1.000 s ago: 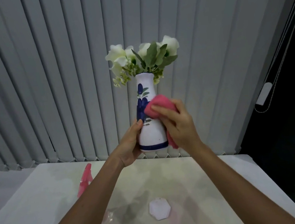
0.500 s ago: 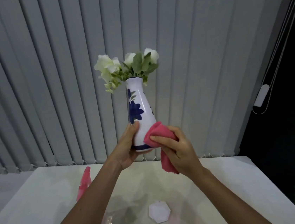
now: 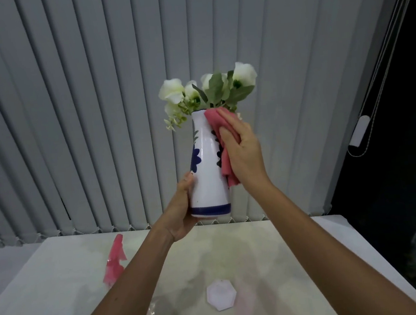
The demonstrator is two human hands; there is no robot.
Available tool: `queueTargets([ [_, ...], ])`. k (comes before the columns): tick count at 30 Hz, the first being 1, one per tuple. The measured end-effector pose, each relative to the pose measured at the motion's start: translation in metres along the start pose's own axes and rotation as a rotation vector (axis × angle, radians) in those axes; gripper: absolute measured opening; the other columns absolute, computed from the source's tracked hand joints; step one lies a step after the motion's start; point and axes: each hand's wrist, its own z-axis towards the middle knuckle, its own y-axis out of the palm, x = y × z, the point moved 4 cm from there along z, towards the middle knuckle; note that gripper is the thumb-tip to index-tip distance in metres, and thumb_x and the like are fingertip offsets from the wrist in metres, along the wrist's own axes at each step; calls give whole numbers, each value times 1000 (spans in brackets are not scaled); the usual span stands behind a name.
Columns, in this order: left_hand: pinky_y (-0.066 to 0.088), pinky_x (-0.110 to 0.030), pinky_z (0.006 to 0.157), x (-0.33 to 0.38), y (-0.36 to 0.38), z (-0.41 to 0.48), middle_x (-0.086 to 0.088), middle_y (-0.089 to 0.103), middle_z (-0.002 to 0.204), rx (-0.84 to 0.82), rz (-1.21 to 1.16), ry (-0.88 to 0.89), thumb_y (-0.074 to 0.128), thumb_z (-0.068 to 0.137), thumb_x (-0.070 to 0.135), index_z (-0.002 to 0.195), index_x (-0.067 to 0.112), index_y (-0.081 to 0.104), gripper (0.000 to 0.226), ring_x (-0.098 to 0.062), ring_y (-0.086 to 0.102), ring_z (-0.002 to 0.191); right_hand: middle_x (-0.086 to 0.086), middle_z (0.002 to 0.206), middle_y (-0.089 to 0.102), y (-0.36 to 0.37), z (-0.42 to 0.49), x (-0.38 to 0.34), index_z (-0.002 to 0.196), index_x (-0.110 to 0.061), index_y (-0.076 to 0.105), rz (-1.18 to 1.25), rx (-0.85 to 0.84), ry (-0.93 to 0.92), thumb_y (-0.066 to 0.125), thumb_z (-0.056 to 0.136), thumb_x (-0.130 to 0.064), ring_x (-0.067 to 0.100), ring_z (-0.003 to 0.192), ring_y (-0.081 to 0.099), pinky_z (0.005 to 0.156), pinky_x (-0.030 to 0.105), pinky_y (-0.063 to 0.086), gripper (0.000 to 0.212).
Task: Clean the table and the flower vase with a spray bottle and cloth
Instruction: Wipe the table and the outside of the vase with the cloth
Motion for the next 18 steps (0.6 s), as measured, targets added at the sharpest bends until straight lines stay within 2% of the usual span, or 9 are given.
queueTargets([
  [2, 59, -41, 68, -2, -1, 1, -8, 69, 115, -25, 14, 15, 82, 45, 65, 135, 21, 45, 106, -23, 70, 93, -9, 122, 51, 0, -21, 10, 125, -44, 53, -15, -21, 42, 47, 98, -25, -9, 104, 52, 86, 6, 44, 34],
  [4, 58, -43, 71, -3, -4, 2, -12, 62, 126, -35, -28, 22, 89, 39, 57, 139, 22, 41, 116, -26, 67, 100, -17, 117, 50, -2, -44, 20, 123, -44, 55, -37, -66, 31, 48, 98, -23, -12, 103, 52, 85, 6, 44, 34],
  [6, 58, -44, 74, -2, -7, 4, -12, 62, 126, -28, -71, 42, 89, 43, 53, 138, 22, 44, 110, -27, 66, 103, -19, 116, 48, -5, -67, 29, 120, -46, 56, -67, -100, -11, 50, 97, -19, -12, 104, 51, 86, 7, 43, 37],
  [8, 59, -44, 75, 1, -7, 3, -9, 67, 119, -16, -73, 54, 86, 50, 52, 133, 21, 49, 95, -25, 68, 100, -13, 118, 47, -10, -87, 36, 122, -43, 58, -121, -121, -113, 51, 96, -16, -7, 107, 50, 89, 9, 43, 38],
  [11, 60, -40, 74, 2, -5, 3, -7, 68, 113, 6, -20, 55, 68, 71, 48, 126, 19, 53, 65, -23, 68, 95, -2, 122, 45, -17, -99, 43, 123, -31, 58, -223, -148, -301, 51, 94, -18, -2, 115, 45, 95, 14, 43, 33],
  [14, 60, -36, 74, 3, -2, 4, -7, 66, 112, 39, 36, 34, 55, 82, 43, 126, 19, 52, 50, -22, 65, 95, 1, 119, 44, -18, -83, 38, 122, -23, 61, -264, -112, -346, 51, 93, -15, -1, 109, 45, 94, 10, 41, 32],
  [16, 59, -34, 70, 3, 1, 3, -6, 68, 108, 30, 62, 25, 61, 79, 48, 124, 19, 53, 55, -20, 68, 92, 0, 118, 43, -13, -64, 27, 123, -19, 61, -285, -98, -334, 50, 94, -16, 1, 106, 45, 93, 7, 40, 32],
  [18, 58, -33, 69, 2, 4, 4, -6, 71, 107, -14, 96, 28, 79, 59, 56, 126, 17, 53, 82, -20, 69, 92, 0, 117, 43, -7, -40, 16, 125, -19, 61, -315, -93, -311, 50, 95, -17, 6, 104, 47, 91, 8, 42, 31],
])
